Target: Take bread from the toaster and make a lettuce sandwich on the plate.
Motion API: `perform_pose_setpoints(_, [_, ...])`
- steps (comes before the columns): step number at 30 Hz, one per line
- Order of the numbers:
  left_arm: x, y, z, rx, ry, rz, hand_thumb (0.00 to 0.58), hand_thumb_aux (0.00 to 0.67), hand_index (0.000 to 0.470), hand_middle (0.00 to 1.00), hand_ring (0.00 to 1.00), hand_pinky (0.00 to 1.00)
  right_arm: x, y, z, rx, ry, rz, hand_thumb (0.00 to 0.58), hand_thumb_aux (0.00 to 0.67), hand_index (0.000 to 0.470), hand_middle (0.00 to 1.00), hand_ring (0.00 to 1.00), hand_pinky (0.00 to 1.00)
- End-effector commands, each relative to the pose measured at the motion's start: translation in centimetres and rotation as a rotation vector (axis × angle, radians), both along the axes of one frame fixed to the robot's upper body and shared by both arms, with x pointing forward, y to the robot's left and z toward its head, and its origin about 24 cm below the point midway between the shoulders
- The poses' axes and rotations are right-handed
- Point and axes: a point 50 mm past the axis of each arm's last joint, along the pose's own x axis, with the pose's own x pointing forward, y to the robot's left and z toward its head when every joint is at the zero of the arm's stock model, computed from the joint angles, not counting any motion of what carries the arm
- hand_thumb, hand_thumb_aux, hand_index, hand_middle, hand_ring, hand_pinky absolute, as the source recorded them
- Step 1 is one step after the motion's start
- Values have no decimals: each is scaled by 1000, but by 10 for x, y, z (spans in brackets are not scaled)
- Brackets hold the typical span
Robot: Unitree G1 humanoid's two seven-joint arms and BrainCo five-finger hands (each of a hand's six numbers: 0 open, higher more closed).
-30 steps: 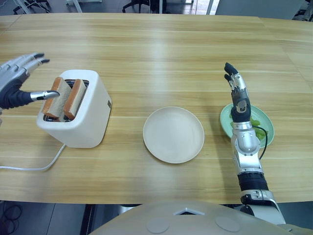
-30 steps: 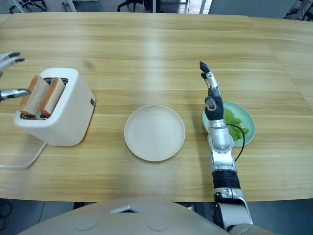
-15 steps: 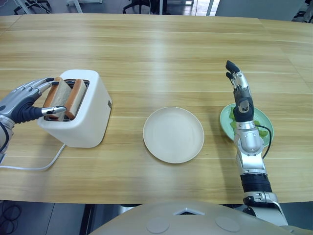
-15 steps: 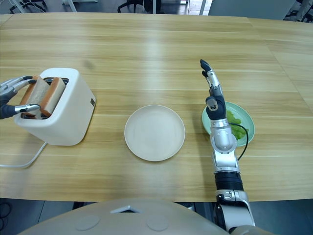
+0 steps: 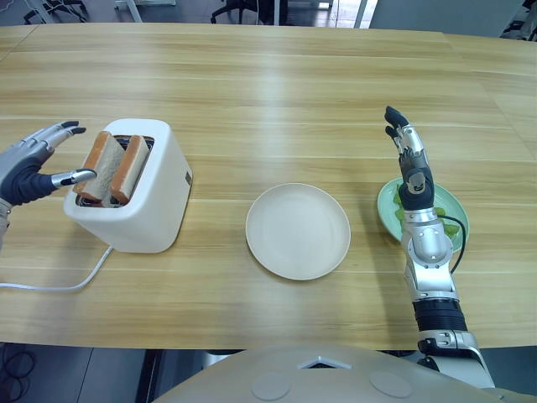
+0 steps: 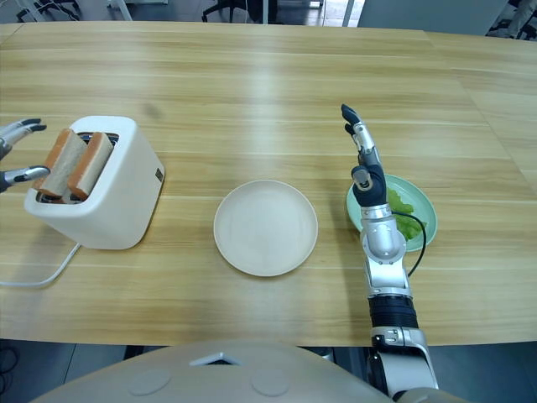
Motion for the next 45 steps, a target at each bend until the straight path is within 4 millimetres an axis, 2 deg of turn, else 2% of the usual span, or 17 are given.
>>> perform_pose_setpoints(1, [0,11,-8,70,55,78,5,3,2,0,0,0,0,-1,0,-9,11,7,0,0,0,0,0,0])
perform_pose_setpoints(3, [-3,10,-19,82,111,75,79,47,32,0,0,0,1,0,2,-12,7,11,0,0,0,0,0,0])
perform_pose_setpoints(4, [-4,8,-24,86,135,69,71,42,29,0,0,0,1,0,3,-13,6,12,0,0,0,0,0,0])
perform_pose_setpoints(5, [-4,8,-28,89,155,69,18,11,7,0,0,0,1,-1,4,-13,4,12,0,0,0,0,0,0])
perform_pose_setpoints(10, [-6,12,-41,111,211,92,36,21,14,0,0,0,1,1,3,-14,3,13,0,0,0,0,0,0])
perform_pose_setpoints(14, [-7,7,-44,78,220,46,53,32,22,0,0,0,1,1,3,-13,3,14,0,0,0,0,0,0])
perform_pose_setpoints(19, [-6,4,-46,72,221,24,49,29,20,0,0,0,1,2,2,-12,7,18,0,0,0,0,0,0])
perform_pose_setpoints(20, [-6,4,-46,72,221,25,79,47,32,0,0,0,1,2,1,-12,8,18,0,0,0,0,0,0])
perform_pose_setpoints(21, [-6,4,-45,72,218,25,334,234,161,0,0,0,1,2,1,-12,8,18,0,0,0,0,0,0])
perform_pose_setpoints(22, [-6,4,-44,72,213,25,436,336,231,0,0,0,1,2,1,-11,8,17,0,0,0,0,0,0])
perform_pose_setpoints(27, [-3,1,-36,54,168,-3,509,436,299,0,0,0,0,1,0,-8,11,14,0,0,0,0,0,0])
perform_pose_setpoints(28, [-3,-1,-34,47,157,-13,509,436,299,0,0,0,0,1,0,-8,12,14,0,0,0,0,0,0])
perform_pose_setpoints(29, [-2,-2,-32,40,144,-21,565,562,386,0,0,0,0,1,-1,-7,14,14,0,0,0,0,0,0])
perform_pose_setpoints(30, [-2,-3,-31,37,135,-26,565,562,386,0,0,0,-1,1,-1,-6,15,14,0,0,0,0,0,0])
perform_pose_setpoints(32, [-2,-4,-29,34,122,-30,580,670,460,0,0,0,-1,1,-2,-5,16,14,0,0,0,0,0,0])
perform_pose_setpoints(42, [0,-14,-14,-51,8,-73,580,670,460,0,0,0,-1,0,-2,-6,18,12,0,0,0,0,0,0])
perform_pose_setpoints(45, [0,-17,-5,-130,-49,-87,580,670,460,0,0,0,-1,0,-2,-6,18,12,0,0,0,0,0,0])
